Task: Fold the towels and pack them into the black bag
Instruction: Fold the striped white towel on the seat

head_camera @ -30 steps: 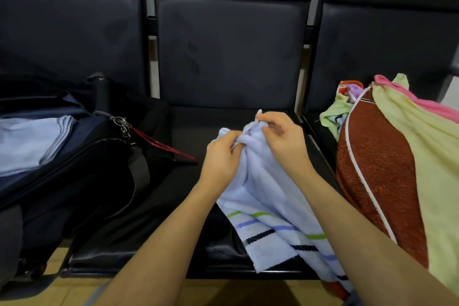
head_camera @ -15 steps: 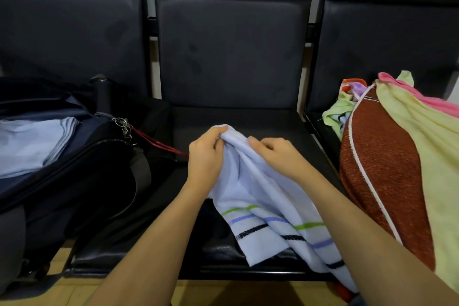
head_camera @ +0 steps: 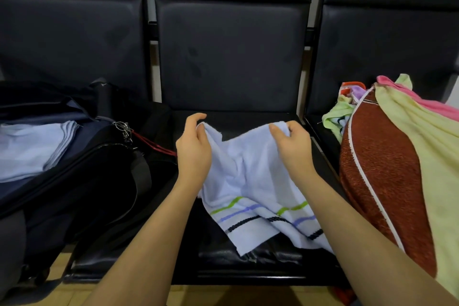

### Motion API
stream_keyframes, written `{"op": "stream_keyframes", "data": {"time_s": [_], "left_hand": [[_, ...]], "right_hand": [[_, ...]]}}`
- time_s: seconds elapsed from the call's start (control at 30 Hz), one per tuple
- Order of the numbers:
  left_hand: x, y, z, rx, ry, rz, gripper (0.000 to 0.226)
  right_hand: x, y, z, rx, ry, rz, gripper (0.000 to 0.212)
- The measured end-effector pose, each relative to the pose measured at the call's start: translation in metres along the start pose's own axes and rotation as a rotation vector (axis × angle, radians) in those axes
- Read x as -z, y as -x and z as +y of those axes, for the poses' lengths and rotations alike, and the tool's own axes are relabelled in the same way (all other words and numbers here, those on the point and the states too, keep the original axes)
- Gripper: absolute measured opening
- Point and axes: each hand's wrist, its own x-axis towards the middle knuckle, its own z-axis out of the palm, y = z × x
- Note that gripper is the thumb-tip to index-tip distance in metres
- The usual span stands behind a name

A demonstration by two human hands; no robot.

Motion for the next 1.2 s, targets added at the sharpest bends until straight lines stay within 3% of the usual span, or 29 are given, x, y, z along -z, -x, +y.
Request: {"op": "stream_keyframes", "data": {"time_s": [0.13,0.37,0.5,0.6,0.67,0.77,0.87,1.07,1.2], "left_hand": [[0.005,-0.002,0.006,0.004,0.06,0.039,0.028],[0.012,-0.015,0.016,0.074,0.103,-0.028,0.034],[0.018,-0.011,0.025,-0.021,0.011,-0.168,0.048],[0.019,-0.011,0.031,-0.1,-0.102,-0.341,0.073],[0.019,-0.016,0.039,-0.193,-0.164,-0.398,0.072],[0.023,-0.035,0.056,-0.322,-0.322,-0.301,0.051],[0.034,-0.053,0.083,-0.341,-0.383,-0.135,0.039],[0.06,-0.078,0.138,-0.261,-0.137,0.009,0.03],[0.074,-0.091,0.163,-0.207,-0.051,0.057,0.038]], "right_hand": [[0.003,0.0,-0.004,0.109,-0.091,0.095,0.028],[0.013,0.002,-0.019,0.114,-0.132,0.033,0.034],[0.015,0.004,-0.021,0.093,-0.052,-0.079,0.031],[0.015,0.006,-0.03,0.118,-0.077,-0.061,0.023],[0.016,0.006,-0.042,0.129,-0.109,-0.029,0.018],[0.024,-0.004,-0.067,0.174,-0.16,0.045,0.016],[0.035,-0.017,-0.096,0.226,-0.128,0.112,0.022],[0.052,-0.036,-0.149,0.25,-0.173,0.185,0.045],[0.067,-0.041,-0.168,0.237,-0.247,0.214,0.05]]}}
